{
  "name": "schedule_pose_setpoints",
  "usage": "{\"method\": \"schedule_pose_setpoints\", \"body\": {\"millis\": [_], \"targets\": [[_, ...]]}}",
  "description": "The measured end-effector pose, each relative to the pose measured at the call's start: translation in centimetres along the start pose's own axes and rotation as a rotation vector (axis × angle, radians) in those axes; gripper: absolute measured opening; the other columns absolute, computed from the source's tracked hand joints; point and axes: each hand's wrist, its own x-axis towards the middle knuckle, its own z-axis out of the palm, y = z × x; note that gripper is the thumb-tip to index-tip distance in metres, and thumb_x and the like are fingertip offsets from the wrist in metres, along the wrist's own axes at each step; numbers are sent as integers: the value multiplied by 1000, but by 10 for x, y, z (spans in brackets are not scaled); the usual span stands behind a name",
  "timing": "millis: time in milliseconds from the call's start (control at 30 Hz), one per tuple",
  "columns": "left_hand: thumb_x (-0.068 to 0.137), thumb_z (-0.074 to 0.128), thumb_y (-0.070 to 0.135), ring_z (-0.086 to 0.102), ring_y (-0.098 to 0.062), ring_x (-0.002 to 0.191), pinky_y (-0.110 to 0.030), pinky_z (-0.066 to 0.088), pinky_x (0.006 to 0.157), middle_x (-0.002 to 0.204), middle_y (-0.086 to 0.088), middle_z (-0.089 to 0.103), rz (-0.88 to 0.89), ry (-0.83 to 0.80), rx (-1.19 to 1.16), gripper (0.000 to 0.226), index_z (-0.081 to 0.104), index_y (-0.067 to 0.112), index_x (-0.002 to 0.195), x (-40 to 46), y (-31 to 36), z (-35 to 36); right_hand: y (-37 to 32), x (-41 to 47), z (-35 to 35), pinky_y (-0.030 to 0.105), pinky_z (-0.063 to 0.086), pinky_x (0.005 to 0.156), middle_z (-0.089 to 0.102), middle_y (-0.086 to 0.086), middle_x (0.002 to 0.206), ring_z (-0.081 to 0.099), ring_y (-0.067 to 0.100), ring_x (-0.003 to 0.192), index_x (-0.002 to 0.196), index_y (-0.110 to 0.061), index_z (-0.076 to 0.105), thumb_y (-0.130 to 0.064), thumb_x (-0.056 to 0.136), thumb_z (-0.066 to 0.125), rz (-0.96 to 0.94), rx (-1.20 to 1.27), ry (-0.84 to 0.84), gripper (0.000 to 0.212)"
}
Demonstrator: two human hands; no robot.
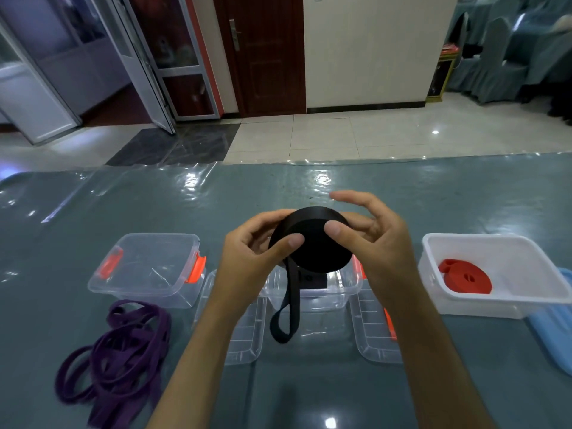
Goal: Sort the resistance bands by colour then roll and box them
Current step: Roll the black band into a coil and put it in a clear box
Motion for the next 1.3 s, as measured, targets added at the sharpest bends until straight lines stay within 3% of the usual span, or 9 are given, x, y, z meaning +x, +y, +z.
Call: {"method": "schedule_pose_setpoints", "body": {"millis": [133, 333, 533, 733, 833, 967, 1067, 1200, 1300], "targets": [[86, 82, 28, 74, -22, 117, -24, 57, 96, 122, -5, 78, -15, 17, -65, 53, 68, 35, 136, -1, -6, -5, 5, -1, 8, 30, 64, 83, 81, 6, 107, 79, 25, 100, 129, -21, 70, -25, 95, 74, -83, -4, 73, 34], [79, 91, 21, 78, -22, 103, -23, 60, 87, 106, -6, 81, 82, 151, -61, 25, 79, 25, 101, 2, -9, -5, 12, 0, -2, 34, 65, 70, 82, 13, 98, 81, 33, 87, 99, -26, 66, -17, 85, 86, 62, -4, -52, 27], [82, 78, 13, 75, -19, 114, -25, 59, 95, 119, 0, 79, 51, -44, -25, 39, 79, 29, 117, 7, -10, -9, 13, 2, -6, 32, 65, 79, 81, 7, 109, 79, 26, 100, 121, -23, 73, -22, 84, 85, -109, -42, 28, 39], [85, 84, 27, 75, -22, 108, -34, 62, 93, 114, 2, 79, 61, -87, 177, 52, 68, 40, 132, 11, -12, -17, 18, 2, -12, 38, 66, 66, 81, 11, 102, 81, 32, 86, 114, -29, 59, -23, 80, 90, -2, -67, -54, 46], [92, 81, 27, 71, -17, 115, -28, 60, 93, 120, 13, 76, 95, -118, 314, 41, 70, 34, 132, 13, -21, -15, 17, 4, -16, 33, 66, 75, 81, 2, 108, 80, 23, 97, 136, -31, 63, -17, 86, 87, -95, -175, -69, 58], [89, 79, 44, 72, -16, 111, -22, 56, 94, 114, 13, 75, 38, -115, 373, 58, 59, 43, 143, 11, -39, -19, 18, 4, -12, 32, 65, 85, 78, -1, 119, 76, 21, 110, 131, -21, 71, -16, 87, 84, -157, -202, 2, 47], [87, 85, 37, 75, -17, 102, -27, 58, 92, 105, 6, 78, -35, -150, 346, 53, 64, 35, 136, 4, -56, -28, 20, 3, -16, 31, 64, 87, 79, 2, 118, 77, 23, 109, 129, -17, 72, -12, 86, 84, -138, -180, 19, 45], [92, 75, 43, 74, -12, 97, -24, 60, 83, 119, 11, 74, -53, -134, 224, 33, 73, 44, 125, -1, -67, -31, 23, -2, -16, 29, 64, 85, 79, 3, 117, 77, 22, 108, 127, -18, 73, -8, 86, 84, -113, -161, 29, 44], [98, 56, 58, 67, -8, 116, -21, 54, 96, 127, 20, 68, -71, -186, 277, 37, 67, 50, 133, 1, -70, -31, 23, -2, -11, 29, 63, 86, 79, 5, 116, 77, 23, 108, 126, -19, 73, -4, 86, 83, -100, -136, 58, 44]]}}
